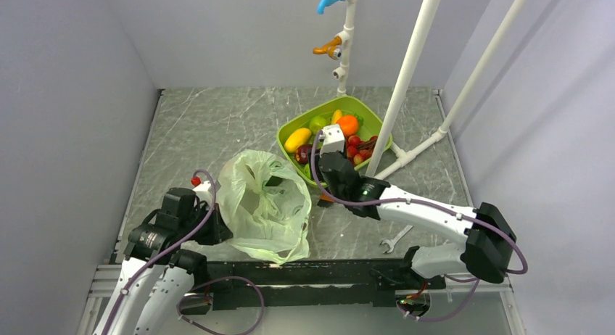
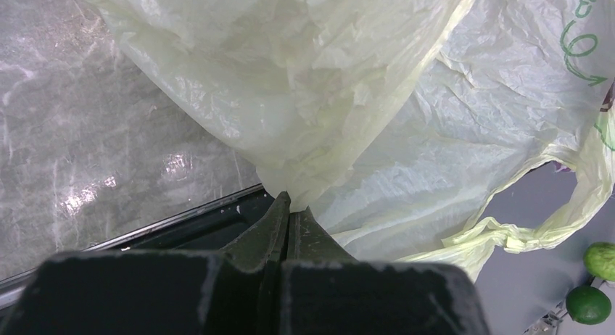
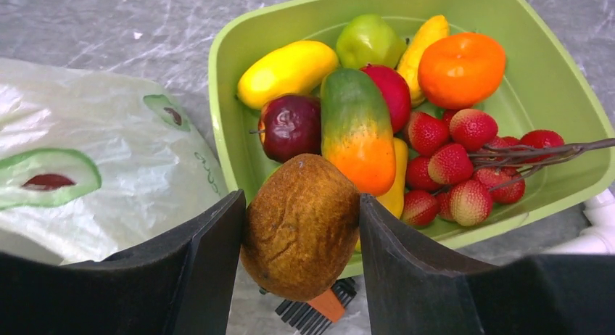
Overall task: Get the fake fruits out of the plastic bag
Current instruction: Place the fake fruit in the bin.
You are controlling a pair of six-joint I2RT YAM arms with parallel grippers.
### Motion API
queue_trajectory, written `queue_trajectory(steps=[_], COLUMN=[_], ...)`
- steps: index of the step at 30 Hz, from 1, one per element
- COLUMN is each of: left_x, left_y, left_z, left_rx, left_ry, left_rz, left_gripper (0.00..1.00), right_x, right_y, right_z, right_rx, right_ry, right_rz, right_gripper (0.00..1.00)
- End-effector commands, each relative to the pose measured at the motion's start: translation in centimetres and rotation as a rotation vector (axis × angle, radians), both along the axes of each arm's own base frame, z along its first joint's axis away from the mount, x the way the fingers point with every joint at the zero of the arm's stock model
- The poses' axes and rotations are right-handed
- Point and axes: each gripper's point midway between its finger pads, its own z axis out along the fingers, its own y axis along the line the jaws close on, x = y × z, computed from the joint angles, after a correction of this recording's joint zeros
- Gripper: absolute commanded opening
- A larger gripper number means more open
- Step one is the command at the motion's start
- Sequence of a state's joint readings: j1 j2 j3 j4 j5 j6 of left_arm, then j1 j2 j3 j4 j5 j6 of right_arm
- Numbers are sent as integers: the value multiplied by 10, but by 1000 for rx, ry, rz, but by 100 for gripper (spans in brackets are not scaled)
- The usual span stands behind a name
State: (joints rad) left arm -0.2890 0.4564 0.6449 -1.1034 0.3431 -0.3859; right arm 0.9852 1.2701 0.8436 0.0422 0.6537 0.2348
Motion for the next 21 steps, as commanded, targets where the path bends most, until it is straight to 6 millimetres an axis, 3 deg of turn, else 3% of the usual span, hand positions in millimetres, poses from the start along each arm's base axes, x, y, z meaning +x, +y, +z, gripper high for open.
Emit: queue_trajectory(steps=[1, 9, 13, 21], left_x=[6, 7, 8, 8], left_y=[-3, -2, -2, -2], left_z=[8, 9, 9, 8], left_rx=[-22, -25, -24, -28], left_ry=[-58, -62, -63, -53], left_rz=[-7, -5, 3, 2], left_gripper=[0, 0, 0, 0], right_x=[17, 60, 72, 94], right_y=[-16, -44, -58, -67], right_z=[8, -6, -16, -39], right_rx=[-51, -204, -281, -334], right_ry=[29, 66, 91, 134], right_rz=[-112, -258, -322, -354], right_gripper=[0, 0, 0, 3])
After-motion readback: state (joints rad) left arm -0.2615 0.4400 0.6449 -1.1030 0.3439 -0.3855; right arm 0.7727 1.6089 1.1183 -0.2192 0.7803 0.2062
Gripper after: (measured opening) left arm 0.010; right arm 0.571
